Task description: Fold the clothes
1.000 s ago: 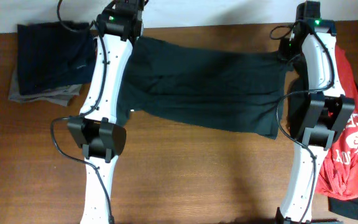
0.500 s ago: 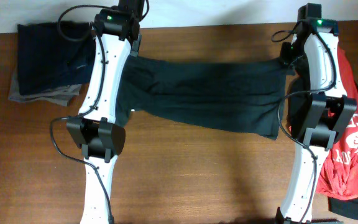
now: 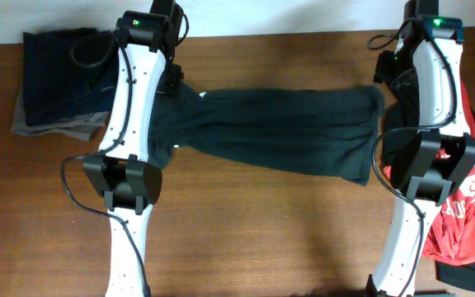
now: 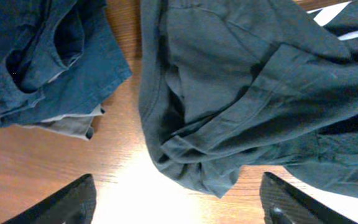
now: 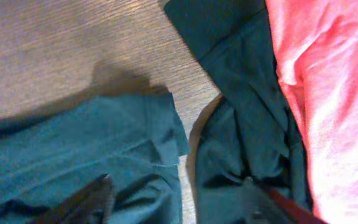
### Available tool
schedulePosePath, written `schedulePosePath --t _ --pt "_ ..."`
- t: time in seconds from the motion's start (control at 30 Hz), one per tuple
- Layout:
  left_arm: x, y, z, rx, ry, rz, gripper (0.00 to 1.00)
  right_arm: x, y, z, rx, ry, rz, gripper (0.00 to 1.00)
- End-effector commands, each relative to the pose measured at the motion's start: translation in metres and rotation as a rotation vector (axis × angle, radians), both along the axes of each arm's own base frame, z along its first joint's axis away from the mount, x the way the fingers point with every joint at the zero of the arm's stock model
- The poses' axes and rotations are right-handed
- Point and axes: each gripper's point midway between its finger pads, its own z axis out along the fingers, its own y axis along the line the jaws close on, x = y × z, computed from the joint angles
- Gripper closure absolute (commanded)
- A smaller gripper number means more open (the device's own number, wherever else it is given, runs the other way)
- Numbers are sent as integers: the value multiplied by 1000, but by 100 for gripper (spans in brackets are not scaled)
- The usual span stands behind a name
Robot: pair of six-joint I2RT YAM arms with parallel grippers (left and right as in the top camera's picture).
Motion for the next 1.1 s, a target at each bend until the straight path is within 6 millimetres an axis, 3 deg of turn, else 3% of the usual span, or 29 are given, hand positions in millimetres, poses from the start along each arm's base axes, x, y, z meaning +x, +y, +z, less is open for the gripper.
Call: schedulePosePath --t 0.0,0.3,0.47,0.67,0.87,1.07 --pt "2 -8 20 -67 -60 6 7 1 -3 36 -7 -75 -12 20" --pt "19 -32 10 -191 -90 -25 7 2 11 33 74 -80 13 16" --pt "20 -35 -24 -193 -17 -25 7 4 20 15 126 -58 36 20" --pt "18 -37 -66 -182 73 -18 7 25 19 -14 129 -81 77 26" --pt "18 -37 -71 -180 83 -17 5 32 18 -27 128 -83 81 27" --pt "20 -37 -71 -181 76 -17 1 30 20 -56 152 -31 81 31"
